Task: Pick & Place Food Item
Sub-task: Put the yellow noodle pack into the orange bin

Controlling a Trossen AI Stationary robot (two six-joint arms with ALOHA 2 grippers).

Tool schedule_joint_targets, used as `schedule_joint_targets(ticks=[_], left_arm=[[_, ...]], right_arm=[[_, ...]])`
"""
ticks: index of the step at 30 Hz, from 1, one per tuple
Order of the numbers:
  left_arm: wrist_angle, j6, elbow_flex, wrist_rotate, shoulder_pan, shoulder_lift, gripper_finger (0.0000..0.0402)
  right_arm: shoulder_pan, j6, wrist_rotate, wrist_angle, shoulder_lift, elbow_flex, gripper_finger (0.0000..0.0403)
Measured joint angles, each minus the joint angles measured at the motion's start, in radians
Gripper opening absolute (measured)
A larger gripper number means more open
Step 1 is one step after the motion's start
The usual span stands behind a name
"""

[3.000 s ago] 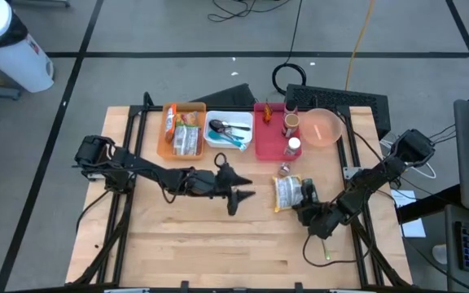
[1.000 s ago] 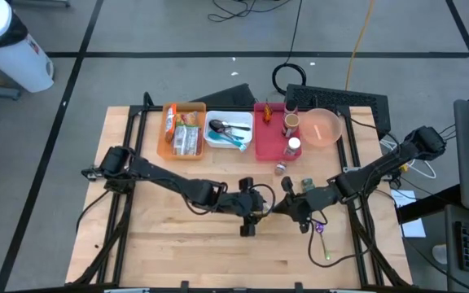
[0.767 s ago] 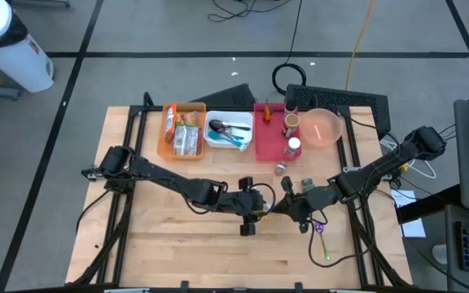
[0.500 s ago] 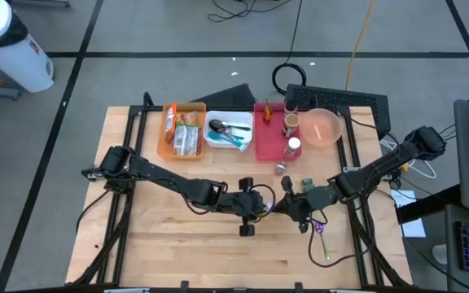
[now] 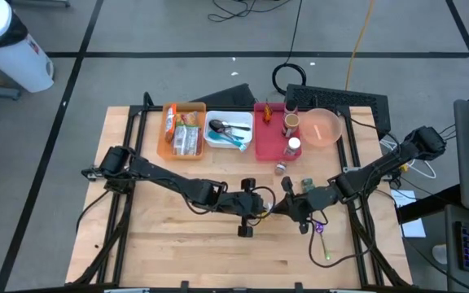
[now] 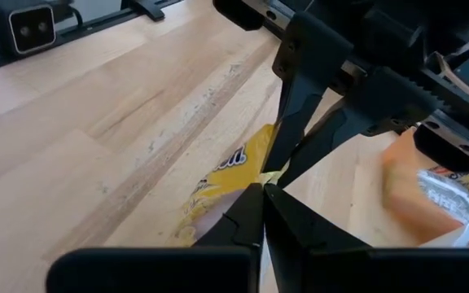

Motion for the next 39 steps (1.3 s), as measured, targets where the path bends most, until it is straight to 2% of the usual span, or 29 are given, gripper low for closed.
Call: schedule_joint_targets(ticks=[5,11,15,20,26,33,39], left_arm=[[-0.009,-0.001,0.0,0.0,0.0,0.0,0.0003],[-0.073,-0.009,0.0,-0.01,0.0,-0.03,0.0002],[-0.164,-0.04,0.0,-0.044,0.0,-0.094,0.0002],[-0.337,-0.09,0.0,-0.147,0.0,-0.193,0.0001],[-0.629,-0.235,0.0,-0.306,0.001,-0.325,0.0001],[-0.856,-0.435,0.0,-0.505,0.024,-0.447,0.0001],[-1.088,-0.714,0.0,-0.606,0.091,-0.479,0.0001]], right_arm=[[0.0,0.042,0.0,-0.005,0.0,0.0,0.0034],[0.002,0.045,0.003,-0.009,-0.019,0.0,0.0112],[0.002,0.044,0.009,-0.018,-0.073,0.0,0.0159],[0.002,0.059,0.009,-0.065,-0.17,0.0,0.0195],[0.002,0.131,0.006,-0.122,-0.262,-0.027,0.0207],[0.002,0.177,0.006,-0.086,-0.289,-0.105,0.0198],[0.002,0.199,0.006,0.004,-0.288,-0.177,0.0196]])
